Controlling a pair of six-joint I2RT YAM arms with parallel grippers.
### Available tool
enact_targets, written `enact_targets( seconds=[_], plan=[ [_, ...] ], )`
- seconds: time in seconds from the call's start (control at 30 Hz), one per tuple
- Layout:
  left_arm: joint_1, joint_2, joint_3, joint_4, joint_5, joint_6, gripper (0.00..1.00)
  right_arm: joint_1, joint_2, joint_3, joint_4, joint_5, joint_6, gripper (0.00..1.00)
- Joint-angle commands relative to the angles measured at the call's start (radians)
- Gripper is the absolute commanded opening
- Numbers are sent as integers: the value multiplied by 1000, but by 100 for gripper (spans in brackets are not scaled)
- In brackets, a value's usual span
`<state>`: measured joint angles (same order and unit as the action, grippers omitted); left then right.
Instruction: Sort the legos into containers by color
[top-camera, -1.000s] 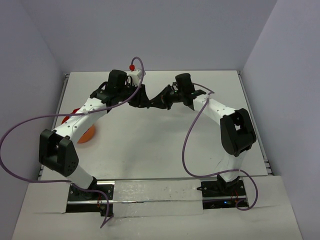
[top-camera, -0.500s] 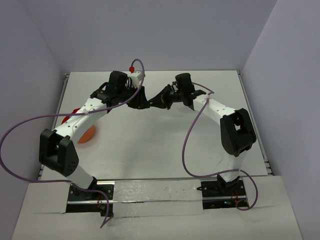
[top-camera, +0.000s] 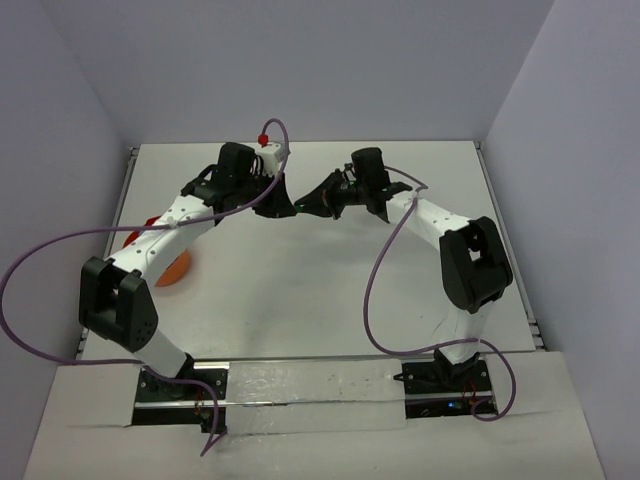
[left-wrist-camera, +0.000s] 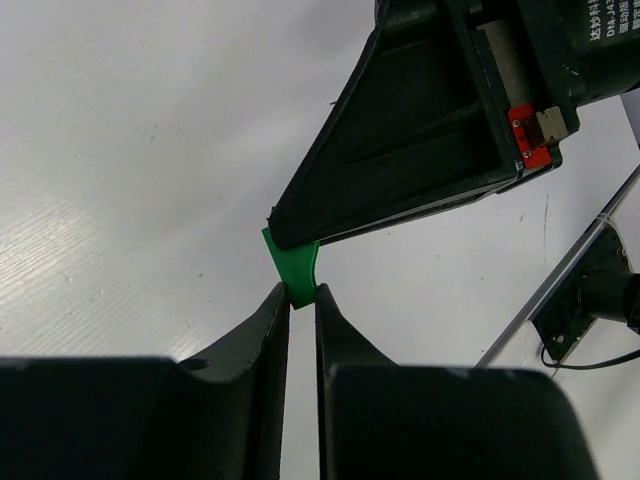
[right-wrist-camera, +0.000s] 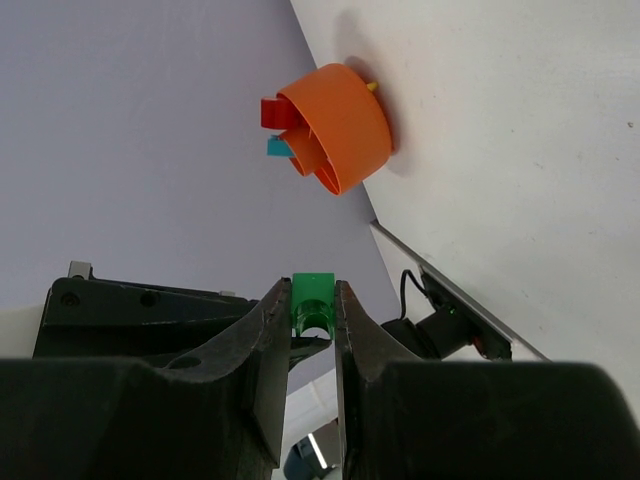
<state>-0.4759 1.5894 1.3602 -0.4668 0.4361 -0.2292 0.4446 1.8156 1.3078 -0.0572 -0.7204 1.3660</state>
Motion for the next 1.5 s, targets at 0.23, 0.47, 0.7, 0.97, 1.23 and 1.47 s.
enact_targets(
  seconds=[0.23,0.47,0.7,0.97,1.23,1.47],
  plan=[
    [-7,-116,-54,-37,32,109,0,11,-30,0,106,-51,10,92],
    [90,-263,-124,-160,68,252,0,-3,-43,57,46,-34,-116,100],
    [478,-368,-59,-451,74,515,0,-38,-49,195,-231,81,-470,100],
    [886,-434,-35,-617,129,702,0,-41,-25,261,-345,158,-626,100],
    [1117,-305,60,-718,165,819,0,-41,28,306,-389,122,-663,100],
    [1162,-208,70,-732,129,820,0,-41,47,324,-407,93,-668,100]
  ],
)
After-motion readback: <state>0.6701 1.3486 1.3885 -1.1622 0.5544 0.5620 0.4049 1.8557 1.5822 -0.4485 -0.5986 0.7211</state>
